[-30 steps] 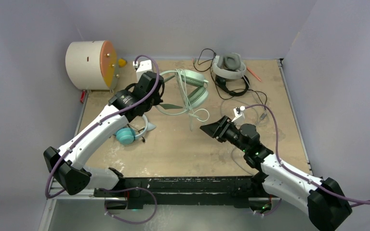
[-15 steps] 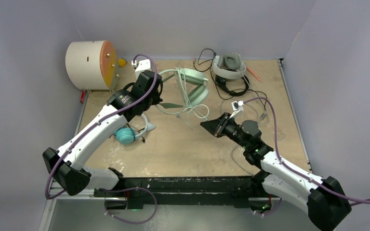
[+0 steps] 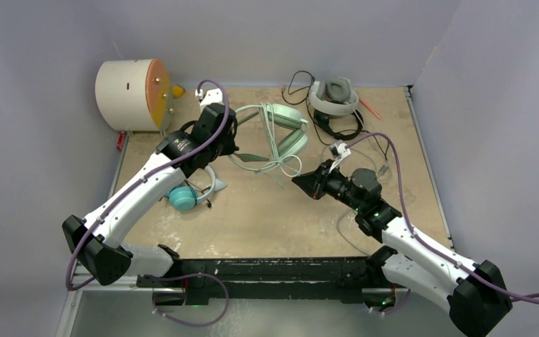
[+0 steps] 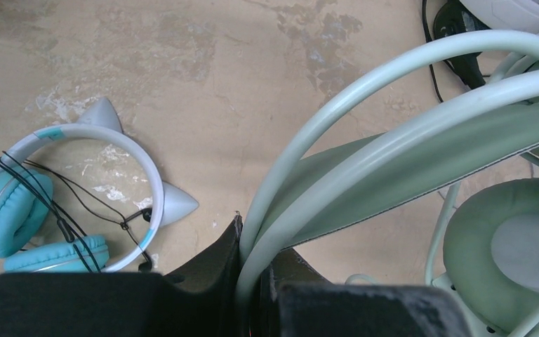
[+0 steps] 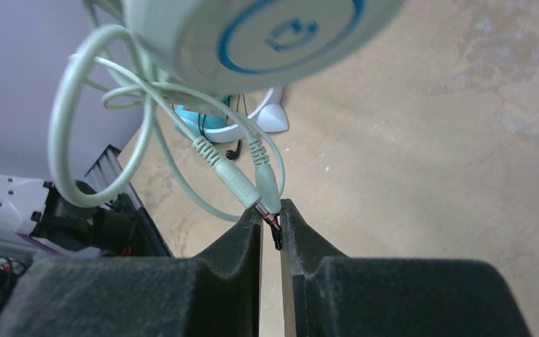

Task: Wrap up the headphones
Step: Wrap the headphones cable around the headphones.

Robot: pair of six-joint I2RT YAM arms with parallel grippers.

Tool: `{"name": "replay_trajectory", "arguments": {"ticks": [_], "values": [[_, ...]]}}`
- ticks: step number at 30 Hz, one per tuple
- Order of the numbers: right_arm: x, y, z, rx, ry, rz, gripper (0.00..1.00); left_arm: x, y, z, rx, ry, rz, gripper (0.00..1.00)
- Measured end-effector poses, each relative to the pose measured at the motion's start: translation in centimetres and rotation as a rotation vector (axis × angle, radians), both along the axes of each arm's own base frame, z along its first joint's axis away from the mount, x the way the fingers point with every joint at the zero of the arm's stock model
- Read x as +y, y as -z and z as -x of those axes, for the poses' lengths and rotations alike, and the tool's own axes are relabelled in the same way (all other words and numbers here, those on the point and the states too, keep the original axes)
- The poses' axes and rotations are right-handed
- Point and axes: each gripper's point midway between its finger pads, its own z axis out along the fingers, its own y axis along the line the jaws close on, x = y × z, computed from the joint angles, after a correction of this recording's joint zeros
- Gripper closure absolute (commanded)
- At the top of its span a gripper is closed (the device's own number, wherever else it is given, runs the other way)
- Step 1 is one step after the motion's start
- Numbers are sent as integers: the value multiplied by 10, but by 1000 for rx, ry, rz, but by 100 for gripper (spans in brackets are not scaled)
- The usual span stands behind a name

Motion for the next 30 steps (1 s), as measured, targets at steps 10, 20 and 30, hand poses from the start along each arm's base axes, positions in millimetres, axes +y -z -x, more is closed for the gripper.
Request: {"name": "replay_trajectory", "arguments": {"ticks": [10,20,30], "values": [[4,-48,28,-300,-189,47,100,-3,3,2,29,43,16,100],[17,-56,37,-361,-330,101,100,-20,10,8,76,148,47,100],[31,-73,42,-397,-452,93,71,-24,27,7,96,183,22,100]]}}
